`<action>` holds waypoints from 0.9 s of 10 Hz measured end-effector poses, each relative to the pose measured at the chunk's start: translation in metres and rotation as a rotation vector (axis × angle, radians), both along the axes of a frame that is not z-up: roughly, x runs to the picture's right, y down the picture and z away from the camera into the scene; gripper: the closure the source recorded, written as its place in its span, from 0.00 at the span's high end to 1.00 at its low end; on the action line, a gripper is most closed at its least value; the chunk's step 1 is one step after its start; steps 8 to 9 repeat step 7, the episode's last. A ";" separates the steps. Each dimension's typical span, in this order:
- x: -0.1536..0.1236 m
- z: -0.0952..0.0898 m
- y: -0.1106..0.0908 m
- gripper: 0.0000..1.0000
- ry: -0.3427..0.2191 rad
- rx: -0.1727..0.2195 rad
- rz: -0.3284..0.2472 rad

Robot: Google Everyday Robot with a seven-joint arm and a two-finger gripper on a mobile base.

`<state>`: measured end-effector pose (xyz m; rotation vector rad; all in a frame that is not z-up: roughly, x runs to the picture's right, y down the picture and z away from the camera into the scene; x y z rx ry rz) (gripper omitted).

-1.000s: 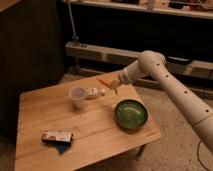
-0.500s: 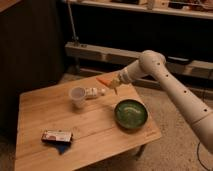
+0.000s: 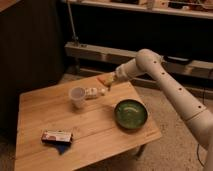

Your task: Place the pepper in the ceramic cup

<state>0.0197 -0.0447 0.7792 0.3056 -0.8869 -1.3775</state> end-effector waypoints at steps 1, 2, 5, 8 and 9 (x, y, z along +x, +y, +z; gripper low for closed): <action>0.000 -0.001 -0.003 0.00 0.007 -0.047 0.059; -0.001 -0.001 -0.004 0.00 0.009 -0.061 0.075; -0.005 -0.003 -0.005 0.00 -0.023 -0.165 0.128; -0.029 -0.019 -0.003 0.00 -0.110 -0.333 0.244; -0.029 -0.019 -0.003 0.00 -0.110 -0.333 0.244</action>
